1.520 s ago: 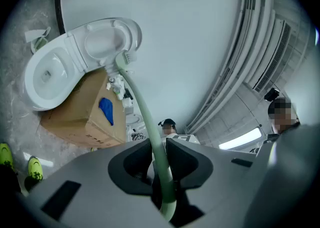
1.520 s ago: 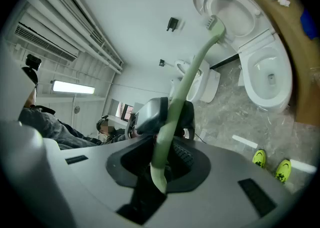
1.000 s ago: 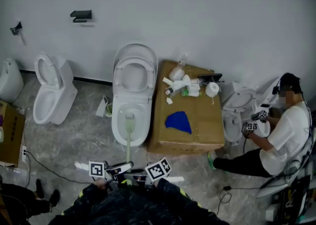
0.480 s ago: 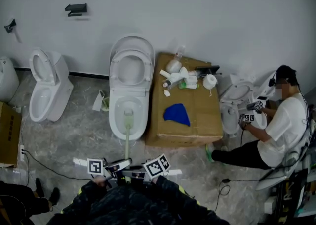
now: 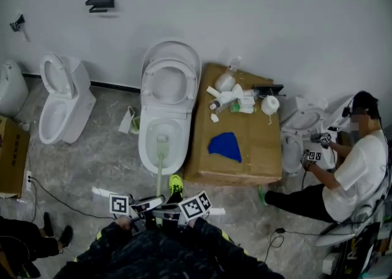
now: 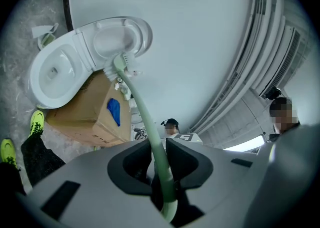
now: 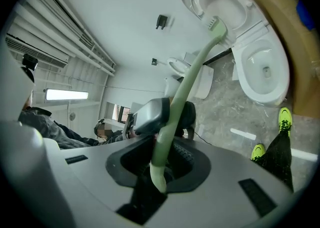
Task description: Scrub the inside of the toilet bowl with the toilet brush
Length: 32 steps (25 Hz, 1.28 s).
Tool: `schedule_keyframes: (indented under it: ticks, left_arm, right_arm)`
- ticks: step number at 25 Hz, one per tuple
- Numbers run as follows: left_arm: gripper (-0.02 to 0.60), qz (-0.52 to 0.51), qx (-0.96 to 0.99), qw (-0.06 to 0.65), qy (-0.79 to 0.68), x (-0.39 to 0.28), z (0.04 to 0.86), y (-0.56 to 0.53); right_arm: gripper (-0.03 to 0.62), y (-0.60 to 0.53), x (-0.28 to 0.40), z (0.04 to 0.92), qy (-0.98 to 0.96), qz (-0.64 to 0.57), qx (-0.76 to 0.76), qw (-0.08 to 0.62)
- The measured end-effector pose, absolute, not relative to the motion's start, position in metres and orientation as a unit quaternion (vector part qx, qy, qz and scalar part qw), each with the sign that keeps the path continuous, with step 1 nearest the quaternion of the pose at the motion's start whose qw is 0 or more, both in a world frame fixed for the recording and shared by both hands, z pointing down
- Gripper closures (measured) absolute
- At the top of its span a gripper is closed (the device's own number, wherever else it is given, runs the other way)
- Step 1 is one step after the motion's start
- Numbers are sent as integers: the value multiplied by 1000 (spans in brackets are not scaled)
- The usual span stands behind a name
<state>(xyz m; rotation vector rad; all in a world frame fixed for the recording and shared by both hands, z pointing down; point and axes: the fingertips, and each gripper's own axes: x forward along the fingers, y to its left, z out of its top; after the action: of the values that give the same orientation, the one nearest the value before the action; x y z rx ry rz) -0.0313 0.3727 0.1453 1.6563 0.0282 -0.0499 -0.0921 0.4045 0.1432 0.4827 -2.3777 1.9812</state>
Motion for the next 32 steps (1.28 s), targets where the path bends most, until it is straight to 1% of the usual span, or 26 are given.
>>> schedule_keyframes:
  ticks: [7, 11, 20, 23, 29, 32]
  left_arm:
    - [491, -31, 731, 682, -7, -2, 151, 319]
    - [491, -39, 713, 700, -23, 21, 162, 285]
    - [491, -43, 701, 710, -48, 70, 175, 225]
    - [491, -47, 686, 724, -63, 81, 181, 210]
    - [491, -43, 687, 721, -80, 102, 197, 183]
    - [491, -58, 686, 721, -84, 114, 201, 173]
  right_arm:
    - [519, 354, -63, 151, -748, 649, 137, 16]
    - [519, 321, -39, 160, -739, 661, 129, 27]
    - [519, 263, 11, 168, -720, 685, 107, 36]
    - [520, 247, 22, 172, -715, 692, 97, 39]
    - [520, 222, 44, 186, -702, 705, 87, 44]
    - [520, 215, 54, 195, -700, 708, 81, 52]
